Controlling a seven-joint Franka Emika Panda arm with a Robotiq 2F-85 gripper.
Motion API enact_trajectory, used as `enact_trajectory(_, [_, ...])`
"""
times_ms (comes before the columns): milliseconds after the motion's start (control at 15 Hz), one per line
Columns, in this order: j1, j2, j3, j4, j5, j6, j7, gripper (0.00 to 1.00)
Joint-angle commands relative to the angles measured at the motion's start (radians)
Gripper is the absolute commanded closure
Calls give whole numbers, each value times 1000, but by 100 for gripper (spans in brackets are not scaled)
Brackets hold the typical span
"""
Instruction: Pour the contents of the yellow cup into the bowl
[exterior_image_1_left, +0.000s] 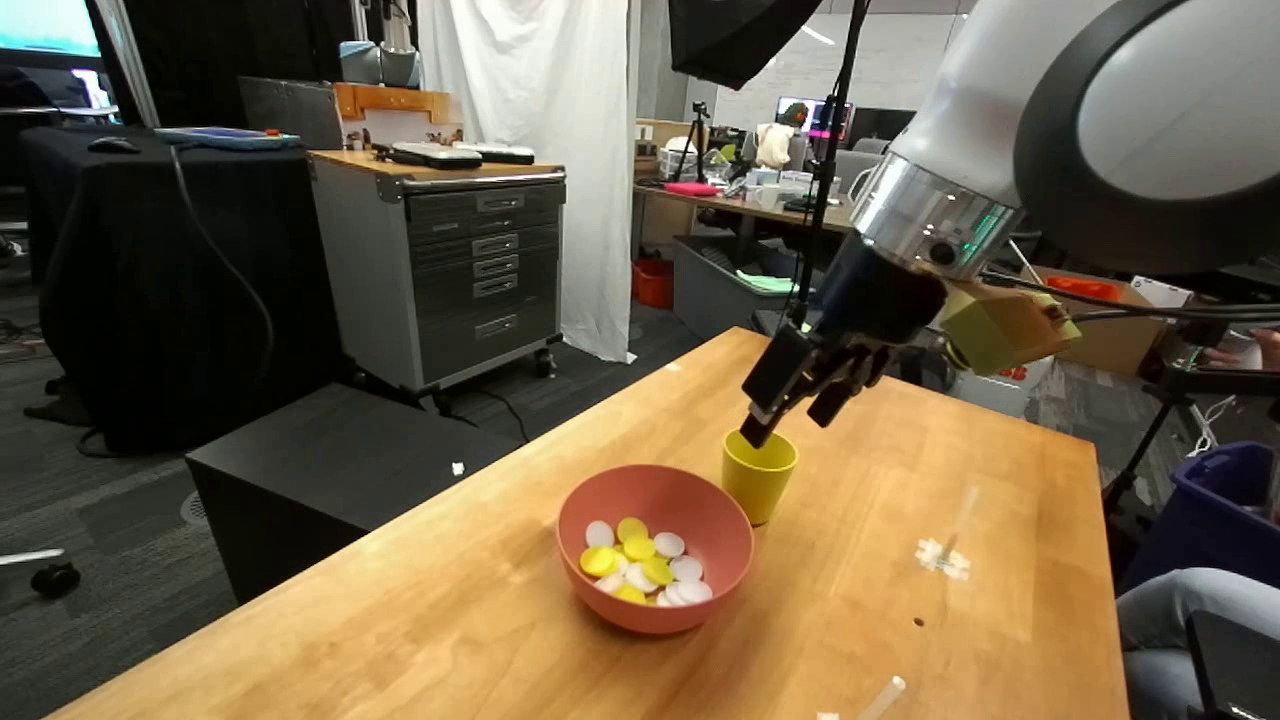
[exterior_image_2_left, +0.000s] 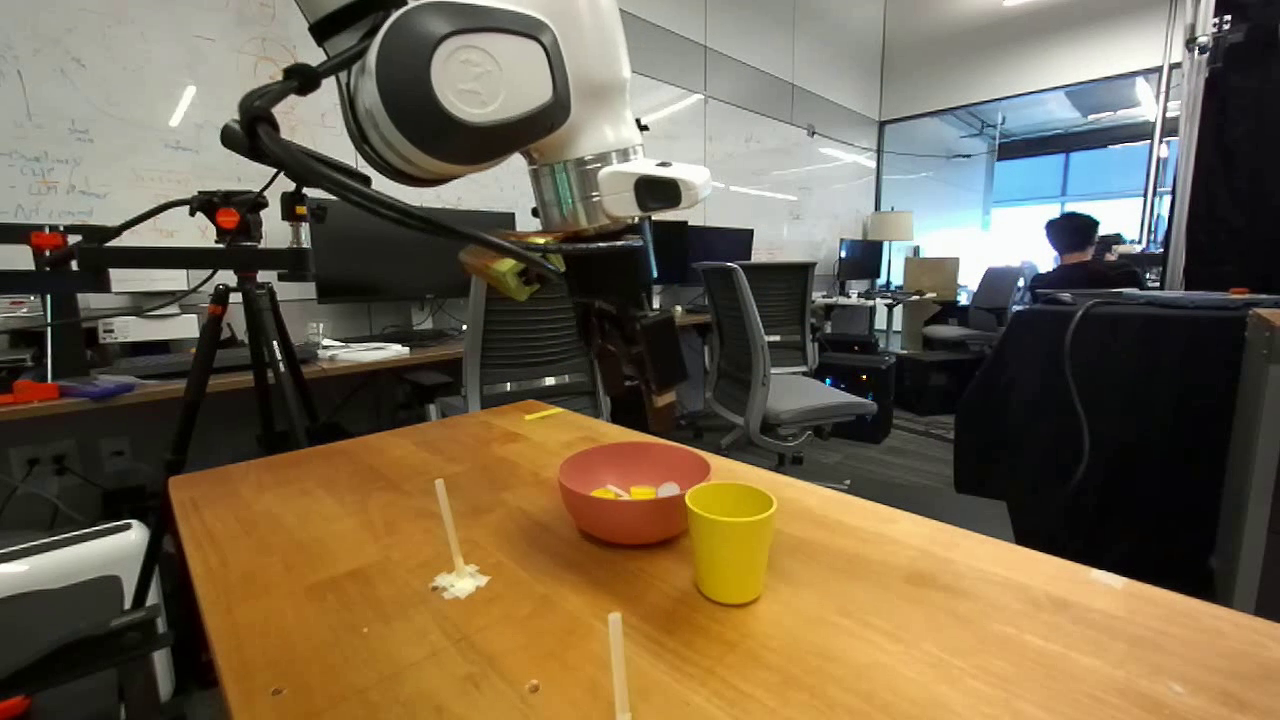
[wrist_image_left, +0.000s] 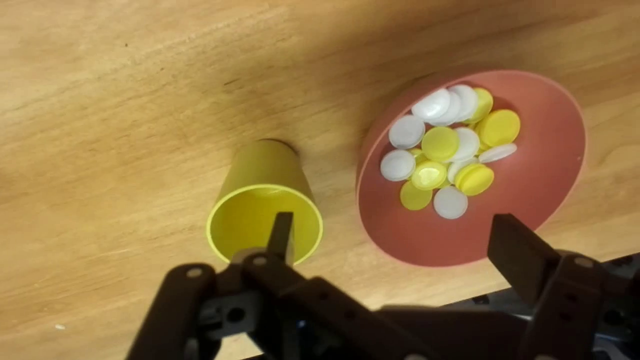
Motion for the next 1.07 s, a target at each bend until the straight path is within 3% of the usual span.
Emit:
enact_trajectory(0, [44, -122, -9, -76, -56, -101, -10, 0])
enact_trajectory(200, [67, -188, 9, -116, -62, -196, -50, 0])
enact_trajectory(267, [61, -103, -5, -63, -56, -146, -17, 0])
enact_trajectory(1000, [65, -103, -9, -70, -56, -153, -16, 0])
